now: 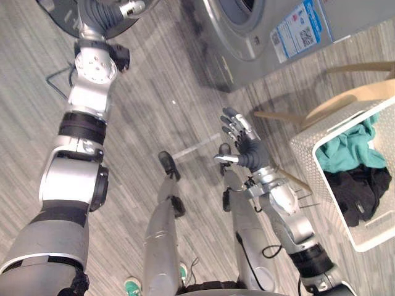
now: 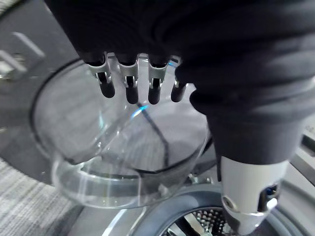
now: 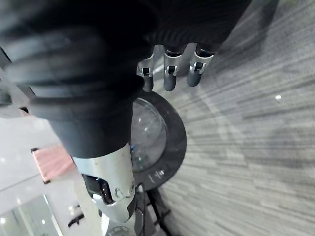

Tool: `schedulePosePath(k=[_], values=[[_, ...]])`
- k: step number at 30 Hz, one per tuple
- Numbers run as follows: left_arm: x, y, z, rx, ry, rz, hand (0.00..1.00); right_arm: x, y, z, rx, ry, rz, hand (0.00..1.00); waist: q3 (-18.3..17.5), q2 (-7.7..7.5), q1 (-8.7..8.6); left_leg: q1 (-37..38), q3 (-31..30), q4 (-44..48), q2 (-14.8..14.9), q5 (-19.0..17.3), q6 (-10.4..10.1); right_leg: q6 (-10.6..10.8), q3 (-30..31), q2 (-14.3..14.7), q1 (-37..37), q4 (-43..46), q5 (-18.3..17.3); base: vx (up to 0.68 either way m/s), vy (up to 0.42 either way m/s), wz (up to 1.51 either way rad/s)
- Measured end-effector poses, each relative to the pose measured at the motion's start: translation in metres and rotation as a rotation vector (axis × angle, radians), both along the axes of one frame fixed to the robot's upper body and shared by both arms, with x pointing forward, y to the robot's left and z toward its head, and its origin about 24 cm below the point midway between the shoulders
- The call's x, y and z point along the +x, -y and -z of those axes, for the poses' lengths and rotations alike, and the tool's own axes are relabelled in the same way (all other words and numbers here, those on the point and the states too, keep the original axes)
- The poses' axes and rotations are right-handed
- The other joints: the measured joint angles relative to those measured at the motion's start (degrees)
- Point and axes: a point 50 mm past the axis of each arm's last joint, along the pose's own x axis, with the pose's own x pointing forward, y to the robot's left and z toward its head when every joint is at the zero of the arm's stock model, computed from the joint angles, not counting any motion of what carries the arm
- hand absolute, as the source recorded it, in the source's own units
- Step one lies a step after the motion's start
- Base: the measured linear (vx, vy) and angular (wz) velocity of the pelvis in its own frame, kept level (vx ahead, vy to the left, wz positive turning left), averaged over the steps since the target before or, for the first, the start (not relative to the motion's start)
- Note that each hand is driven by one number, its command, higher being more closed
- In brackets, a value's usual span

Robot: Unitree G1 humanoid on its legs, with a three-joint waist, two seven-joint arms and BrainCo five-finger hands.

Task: Pick up the laundry basket with both hands and put the clothes into the washing machine.

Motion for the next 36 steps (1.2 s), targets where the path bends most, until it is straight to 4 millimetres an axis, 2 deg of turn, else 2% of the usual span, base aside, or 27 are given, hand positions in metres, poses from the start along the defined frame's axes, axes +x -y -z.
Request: schedulePosePath(k=[3,5,9,12,13,15,17,18,22,24,25,26,28,30,31,32,33,34,35,36], values=[[0.002,0.004,0.003,-0.014,-0.015,0.001,0.00,-0.003,0.001,0.001,0.008,-0.005,0.012,0.00,-0.1,-0.48,-0.22,-2.0,0.8,4.3,2.0,-3.0,-0.2,0.3,1.1,1.0,-0.7,-0.3,0.3,-0.04,-0.019,-0.38],[0.002,-0.002,0.003,-0.048,-0.016,-0.017,0.00,-0.003,0.002,0.000,0.012,-0.004,0.019,0.00,-0.1,-0.49,-0.25,-2.6,1.2,5.1,2.4,-3.5,-0.2,0.3,1.5,1.1,-1.3,-0.2,0.4,-0.05,-0.031,-0.19],[0.000,-0.023,0.006,-0.161,-0.031,-0.060,0.00,-0.007,0.008,0.000,0.040,-0.002,0.051,0.00,-0.1,-0.52,-0.03,-2.6,1.2,5.4,2.5,-3.3,0.1,0.4,1.6,1.1,-1.2,0.0,0.5,-0.04,-0.041,0.01],[-0.001,-0.048,0.027,-0.276,-0.066,-0.126,0.00,-0.010,0.011,0.001,0.048,-0.003,0.066,0.00,-0.1,-0.52,0.05,-0.8,1.2,5.3,2.2,-3.3,0.1,0.4,1.4,0.9,0.1,1.0,0.2,-0.03,-0.050,0.08],[-0.001,-0.062,0.053,-0.320,-0.121,-0.168,0.00,-0.012,0.011,0.002,0.056,-0.008,0.079,0.00,-0.1,-0.52,0.02,1.8,1.2,4.9,1.9,-3.4,0.0,0.1,1.1,0.6,2.2,1.8,-1.0,-0.03,-0.042,0.14],[-0.003,-0.069,0.071,-0.336,-0.153,-0.197,0.00,-0.014,0.013,0.002,0.062,-0.008,0.096,0.00,-0.1,-0.52,0.07,3.9,1.1,4.2,1.4,-3.4,0.0,0.0,0.8,0.2,3.3,3.9,-2.5,-0.02,-0.038,0.21],[-0.010,-0.076,0.100,-0.366,-0.177,-0.212,0.00,-0.015,0.020,0.003,0.054,-0.004,0.145,0.00,-0.1,-0.51,0.01,7.4,0.7,3.9,0.5,-3.5,0.0,-0.3,0.0,-0.5,5.3,7.7,-5.2,0.00,-0.028,0.30],[-0.012,-0.073,0.116,-0.371,-0.196,-0.204,0.00,-0.016,0.024,0.004,0.043,-0.006,0.173,0.00,-0.2,-0.50,0.11,9.1,0.5,3.8,0.0,-3.5,0.0,-0.2,-0.4,-1.0,6.3,9.4,-6.5,0.03,-0.002,0.40],[-0.033,-0.046,0.202,-0.350,-0.349,-0.120,0.00,-0.019,0.037,0.008,-0.042,-0.005,0.291,0.00,-1.0,-0.48,0.19,15.8,0.1,3.4,-1.9,-4.9,0.0,-0.2,-2.2,-3.1,11.1,15.0,-11.5,0.05,0.004,0.33],[-0.066,-0.022,0.285,-0.388,-0.568,-0.059,0.00,-0.023,0.044,0.015,-0.118,-0.025,0.351,0.00,-5.0,-0.17,0.19,18.5,0.9,3.7,-2.2,-6.2,0.2,-0.2,-1.9,-3.7,13.2,16.1,-13.3,0.10,-0.011,0.02],[-0.077,-0.015,0.307,-0.410,-0.636,-0.048,0.00,-0.024,0.045,0.017,-0.137,-0.032,0.369,0.00,-6.0,-0.16,0.20,19.6,1.4,3.8,-2.2,-6.6,0.1,-0.1,-1.7,-3.7,14.1,15.9,-13.6,0.13,-0.009,-0.21],[-0.103,-0.001,0.348,-0.455,-0.772,-0.028,0.00,-0.027,0.050,0.022,-0.172,-0.049,0.406,0.00,-7.7,0.02,0.22,22.0,2.3,3.7,-2.2,-7.7,-0.2,0.5,-0.9,-3.6,15.9,15.8,-14.4,0.11,-0.008,-0.34],[-0.147,0.015,0.399,-0.507,-0.965,-0.015,0.00,-0.026,0.056,0.027,-0.213,-0.072,0.451,0.00,-9.8,0.44,0.13,26.3,4.6,3.8,-2.1,-9.3,-0.8,0.6,1.5,-2.8,18.5,14.8,-14.6,0.13,0.012,-0.74],[-0.205,0.022,0.453,-0.561,-1.216,-0.065,0.00,-0.019,0.067,0.044,-0.272,-0.141,0.494,0.00,-13.0,1.93,0.11,30.4,9.2,3.6,-1.6,-11.8,-1.6,0.8,5.7,-1.5,20.6,10.8,-12.9,0.13,0.069,-1.34],[-0.217,0.022,0.462,-0.579,-1.263,-0.085,0.00,-0.016,0.071,0.049,-0.286,-0.164,0.509,0.00,-13.2,2.32,0.13,31.5,10.4,3.3,-1.6,-12.2,-1.7,0.9,6.4,-1.3,21.2,9.6,-12.3,0.13,0.086,-1.43],[-0.242,0.021,0.478,-0.628,-1.345,-0.140,0.00,-0.013,0.079,0.057,-0.304,-0.209,0.540,0.00,-13.8,3.25,0.10,33.6,13.2,2.7,-0.9,-13.1,-2.0,-0.2,5.8,-1.7,22.2,7.4,-11.4,0.12,0.083,-1.38],[-0.260,0.018,0.488,-0.664,-1.401,-0.189,0.00,-0.012,0.087,0.065,-0.311,-0.257,0.565,0.00,-14.0,3.80,0.11,36.1,16.4,1.9,-0.6,-13.6,-2.0,-2.5,0.4,-3.6,23.1,5.8,-10.3,0.12,0.078,-1.31],[-0.267,0.015,0.490,-0.672,-1.415,-0.212,0.00,-0.012,0.090,0.068,-0.314,-0.275,0.575,0.00,-14.0,3.99,0.08,37.3,17.8,1.6,-0.4,-13.7,-2.1,-3.7,-3.8,-4.9,23.5,5.7,-9.7,0.12,0.062,-1.28],[-0.278,0.009,0.496,-0.682,-1.454,-0.251,0.00,-0.011,0.092,0.075,-0.319,-0.305,0.581,0.00,-14.1,4.15,0.19,40.2,21.3,1.1,0.3,-13.8,-2.2,-5.9,-15.0,-8.3,24.7,6.6,-9.1,0.12,0.038,-0.99],[-0.283,0.005,0.498,-0.683,-1.470,-0.267,0.00,-0.011,0.093,0.077,-0.321,-0.317,0.581,0.00,-14.1,4.33,0.23,41.6,22.8,1.0,0.6,-14.0,-2.4,-6.5,-21.2,-10.1,25.6,7.4,-9.3,0.17,0.015,-1.26]])
